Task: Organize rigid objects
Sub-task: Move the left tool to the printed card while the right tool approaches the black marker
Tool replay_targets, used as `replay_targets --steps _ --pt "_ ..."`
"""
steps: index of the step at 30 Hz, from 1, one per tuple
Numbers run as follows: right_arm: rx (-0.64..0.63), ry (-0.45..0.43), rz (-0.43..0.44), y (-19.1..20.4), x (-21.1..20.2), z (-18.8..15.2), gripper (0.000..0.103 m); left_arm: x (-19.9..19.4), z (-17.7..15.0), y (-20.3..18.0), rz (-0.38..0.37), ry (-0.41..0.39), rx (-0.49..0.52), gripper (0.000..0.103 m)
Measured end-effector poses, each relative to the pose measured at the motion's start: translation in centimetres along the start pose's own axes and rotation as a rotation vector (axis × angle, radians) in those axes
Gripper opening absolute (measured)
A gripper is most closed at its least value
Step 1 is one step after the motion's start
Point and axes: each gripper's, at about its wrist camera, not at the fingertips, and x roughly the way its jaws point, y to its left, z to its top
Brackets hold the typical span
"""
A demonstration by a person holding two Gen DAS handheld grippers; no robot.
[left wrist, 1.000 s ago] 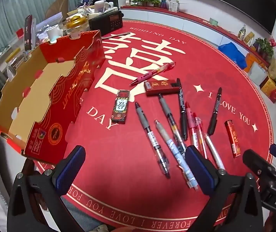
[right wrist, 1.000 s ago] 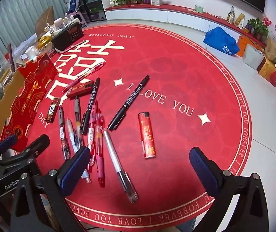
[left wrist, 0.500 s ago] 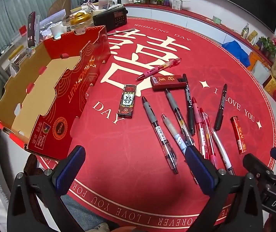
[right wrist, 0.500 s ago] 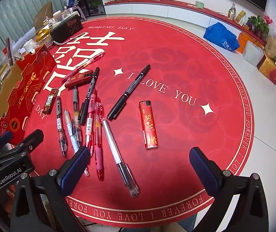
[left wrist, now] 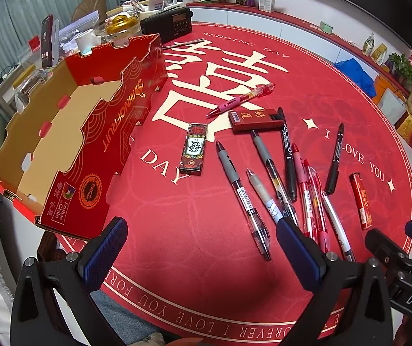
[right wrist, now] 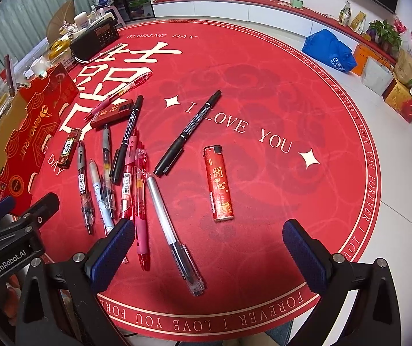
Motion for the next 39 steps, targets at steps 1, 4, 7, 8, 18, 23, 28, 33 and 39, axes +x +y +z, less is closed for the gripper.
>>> replay_targets --steps 1,4,7,8,18,23,28,33,39 --pt "0.0 0.0 -0.001 0.0 0.0 0.1 0.103 0.0 0.1 0.1 0.002 -0.001 0.0 0.103" --pt "-0.009 -0.005 -0.006 0.1 -0.1 0.5 0.103 0.1 0.4 0.3 0.009 -0.003 -0.004 0.103" --pt "-0.023 -0.013 -0.004 0.5 -0.3 1.2 0.103 0.2 1.1 0.6 0.017 -0.005 -0.006 0.103" --pt "-0.029 -0.013 0.0 0.7 -0.2 1.5 0.103 0.1 1.4 0.7 0.019 -0.009 -0.006 0.103" --pt "-0.077 -0.034 0.032 3.1 -0.4 3.8 0.103 -0.4 3.6 0.7 0.034 -0.039 0.009 0.103" --pt "-0.092 -0.039 0.034 3.5 -0.4 4.3 0.103 -0.4 4.2 0.5 0.034 -0.04 0.016 0.103" --pt "-0.081 -0.031 0.031 3.1 -0.1 4.5 0.103 -0.1 4.5 0.5 0.041 -0.038 0.019 0.103" --pt "-0.074 -0.024 0.035 2.9 0.2 4.5 0.103 0.4 4.7 0.6 0.045 -0.03 0.022 0.103" --pt "-0.058 -0.022 0.031 2.4 0.5 4.5 0.103 1.2 4.9 1.8 0.07 -0.018 0.005 0.103"
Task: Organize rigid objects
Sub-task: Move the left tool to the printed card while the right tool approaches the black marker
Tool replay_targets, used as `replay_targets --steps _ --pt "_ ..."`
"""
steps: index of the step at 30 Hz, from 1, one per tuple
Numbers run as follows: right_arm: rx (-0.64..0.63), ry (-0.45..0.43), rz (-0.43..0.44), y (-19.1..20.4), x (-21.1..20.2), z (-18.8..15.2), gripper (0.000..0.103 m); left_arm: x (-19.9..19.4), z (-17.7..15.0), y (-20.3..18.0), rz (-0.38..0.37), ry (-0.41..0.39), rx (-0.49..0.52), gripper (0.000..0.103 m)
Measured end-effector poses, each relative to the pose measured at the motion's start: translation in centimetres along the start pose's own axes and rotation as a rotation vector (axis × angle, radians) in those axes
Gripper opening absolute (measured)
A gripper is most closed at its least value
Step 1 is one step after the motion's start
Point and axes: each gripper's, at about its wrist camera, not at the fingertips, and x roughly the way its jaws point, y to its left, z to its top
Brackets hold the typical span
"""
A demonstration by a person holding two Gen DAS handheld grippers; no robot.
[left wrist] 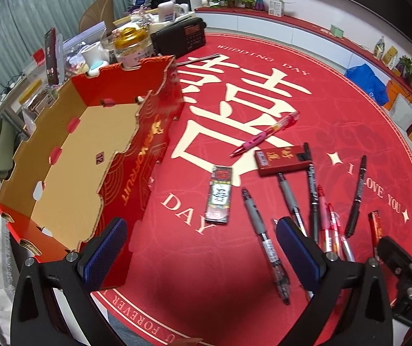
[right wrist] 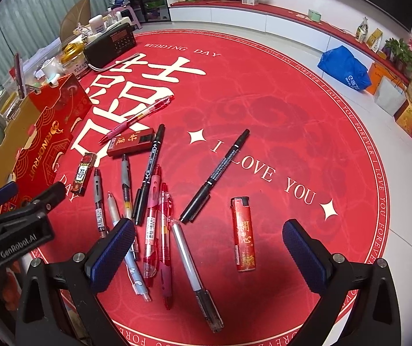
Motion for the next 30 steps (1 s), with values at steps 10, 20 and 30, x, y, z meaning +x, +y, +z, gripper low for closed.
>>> replay_targets --steps 10,20,30 --pt "0.029 0.026 -0.002 -1.5 1.1 -0.6 0.103 1.8 -0.4 -0.3 0.0 0.035 0.03 0.103" --pt "0.072 0.051 -0.034 -3.7 1.7 -1.0 0.103 3.1 -0.2 -0.4 0.021 0.054 0.041 0.103" --pt "0.07 0.067 -0.03 -3.6 2.1 -1.3 0.103 4.0 -0.1 -0.7 0.024 0.049 0.079 0.103"
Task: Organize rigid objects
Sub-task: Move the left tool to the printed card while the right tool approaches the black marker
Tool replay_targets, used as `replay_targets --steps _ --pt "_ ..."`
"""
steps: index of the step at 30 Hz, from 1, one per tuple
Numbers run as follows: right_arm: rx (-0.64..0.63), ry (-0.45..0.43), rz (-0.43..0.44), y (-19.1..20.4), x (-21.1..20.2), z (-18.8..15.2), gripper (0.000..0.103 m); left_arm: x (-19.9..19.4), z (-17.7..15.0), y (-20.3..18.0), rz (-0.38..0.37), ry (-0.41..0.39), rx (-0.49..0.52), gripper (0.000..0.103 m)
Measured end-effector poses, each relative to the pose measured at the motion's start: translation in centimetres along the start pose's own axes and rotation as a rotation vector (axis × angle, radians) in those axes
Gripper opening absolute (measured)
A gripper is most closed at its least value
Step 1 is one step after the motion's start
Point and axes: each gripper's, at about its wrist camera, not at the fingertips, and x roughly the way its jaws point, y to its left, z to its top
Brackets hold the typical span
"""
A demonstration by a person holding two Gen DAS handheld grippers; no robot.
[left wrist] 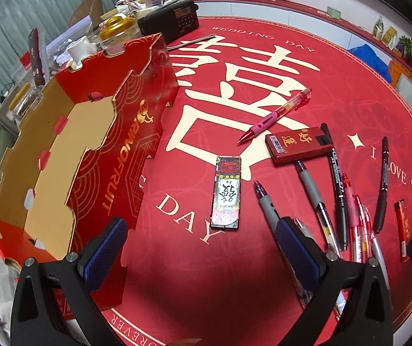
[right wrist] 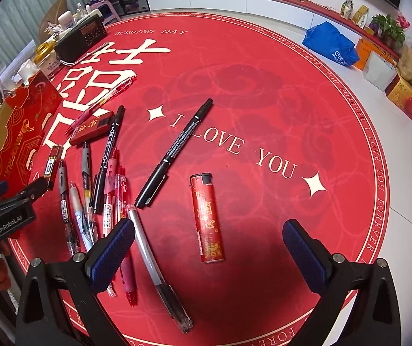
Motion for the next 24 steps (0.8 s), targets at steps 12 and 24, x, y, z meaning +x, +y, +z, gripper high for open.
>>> replay_targets --steps 12,24 --pt "0.042 0.003 -0.01 -0.6 0.7 1.2 0.103 0.7 0.6 -0.2 0.022 -0.015 0.016 0.103" --pt "0.061 0.005 -0.012 1.9 3.2 5.5 0.103 1.7 0.8 0.0 0.014 -0.039 0.006 0.103"
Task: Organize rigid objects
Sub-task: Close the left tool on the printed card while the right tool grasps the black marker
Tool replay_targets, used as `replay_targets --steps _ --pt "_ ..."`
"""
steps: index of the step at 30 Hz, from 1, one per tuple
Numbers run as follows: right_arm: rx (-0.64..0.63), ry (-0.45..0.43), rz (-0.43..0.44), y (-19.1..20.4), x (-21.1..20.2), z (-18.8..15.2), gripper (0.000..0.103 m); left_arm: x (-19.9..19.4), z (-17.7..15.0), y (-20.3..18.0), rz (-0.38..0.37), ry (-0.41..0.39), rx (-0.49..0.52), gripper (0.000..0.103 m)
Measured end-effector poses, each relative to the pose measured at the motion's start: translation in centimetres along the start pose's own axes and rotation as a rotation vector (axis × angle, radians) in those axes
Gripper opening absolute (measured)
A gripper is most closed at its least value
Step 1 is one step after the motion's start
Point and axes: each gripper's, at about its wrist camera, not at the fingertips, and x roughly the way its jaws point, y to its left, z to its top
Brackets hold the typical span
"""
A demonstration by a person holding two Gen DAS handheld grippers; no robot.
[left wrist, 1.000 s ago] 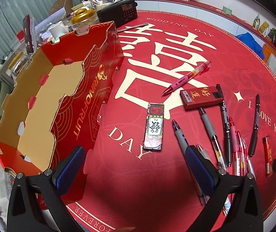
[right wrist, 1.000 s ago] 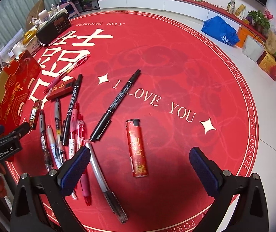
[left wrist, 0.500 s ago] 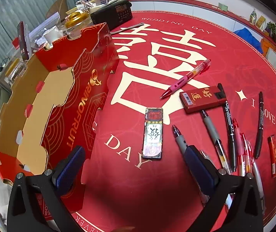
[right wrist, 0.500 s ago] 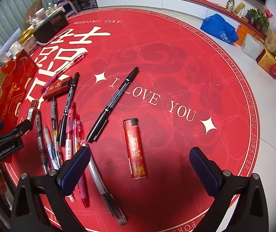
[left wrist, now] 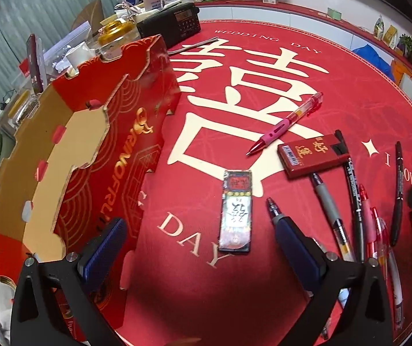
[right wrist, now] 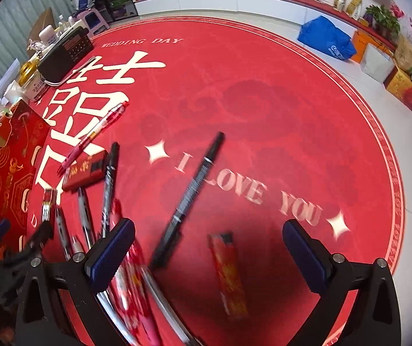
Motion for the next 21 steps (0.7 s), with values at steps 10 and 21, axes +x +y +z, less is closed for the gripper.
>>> replay_targets --steps 10,21 --pt "-0.051 0.02 -0.087 2.1 2.3 1.7 0.103 0.8 0.8 -0.9 0.024 -0.023 0.021 0.103" --pt "-0.031 0.026 -0.134 0.9 2.7 1.9 0.103 0.5 -0.1 0.1 0.097 -0.038 0.005 0.103"
